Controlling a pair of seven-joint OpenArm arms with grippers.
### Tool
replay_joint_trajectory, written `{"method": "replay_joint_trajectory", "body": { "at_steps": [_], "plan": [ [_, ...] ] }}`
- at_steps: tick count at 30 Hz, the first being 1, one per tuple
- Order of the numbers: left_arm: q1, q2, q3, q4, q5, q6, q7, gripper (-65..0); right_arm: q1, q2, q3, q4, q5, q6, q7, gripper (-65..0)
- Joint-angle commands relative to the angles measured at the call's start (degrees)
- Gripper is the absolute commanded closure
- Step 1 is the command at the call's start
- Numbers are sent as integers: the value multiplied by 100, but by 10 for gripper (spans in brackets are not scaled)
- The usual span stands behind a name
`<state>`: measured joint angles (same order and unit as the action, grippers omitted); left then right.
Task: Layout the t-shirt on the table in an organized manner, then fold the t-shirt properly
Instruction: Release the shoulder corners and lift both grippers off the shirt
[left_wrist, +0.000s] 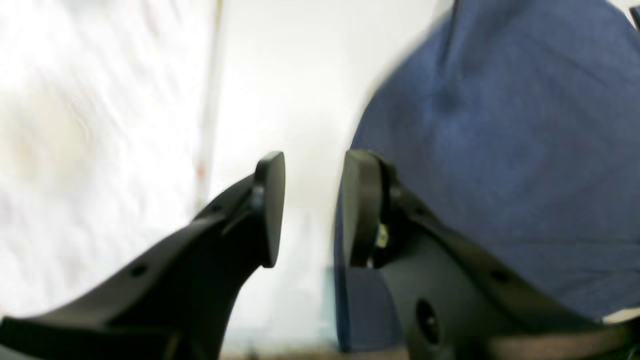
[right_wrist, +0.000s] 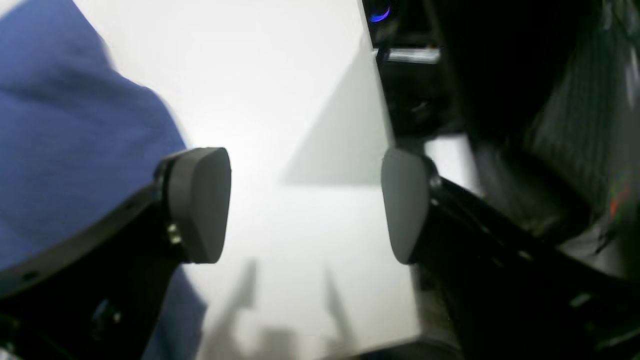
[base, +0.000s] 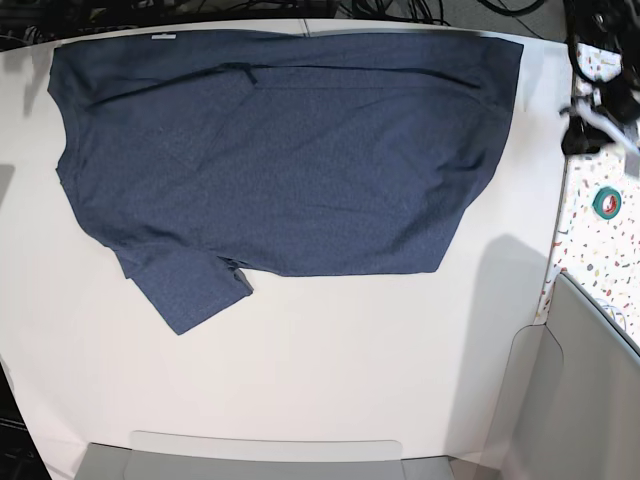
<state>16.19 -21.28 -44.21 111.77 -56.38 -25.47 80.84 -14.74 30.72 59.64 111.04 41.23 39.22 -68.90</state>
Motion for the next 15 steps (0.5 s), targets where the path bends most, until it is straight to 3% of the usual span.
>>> {"method": "replay_joint_trajectory", "body": {
  "at_steps": [1,6,8,12,15],
  "plan": [
    [-278,-215,214,-86,-116,-15,-84,-199,257,229,-254,38,-347,78,152,-463],
    [-1851,-611,1603,-1889,-116,-15,-84,-199,1742,238,-2241,-340,-2721,78,170,-461],
    [-2484,-593,1937,-2785,-116,-15,-84,-199,2200,88,-2733,-533,-3275,78,170,-461],
    [-3161,-576,2341,-4368,-116,-15,-84,-199,2586,-140,-3102,-603,-3600,78,170,-462],
    [-3311,-602,2596,-5080,-107,-15,-449,-199,2586,-281,-3172,-603,-3600,78,178,-462]
  ]
}}
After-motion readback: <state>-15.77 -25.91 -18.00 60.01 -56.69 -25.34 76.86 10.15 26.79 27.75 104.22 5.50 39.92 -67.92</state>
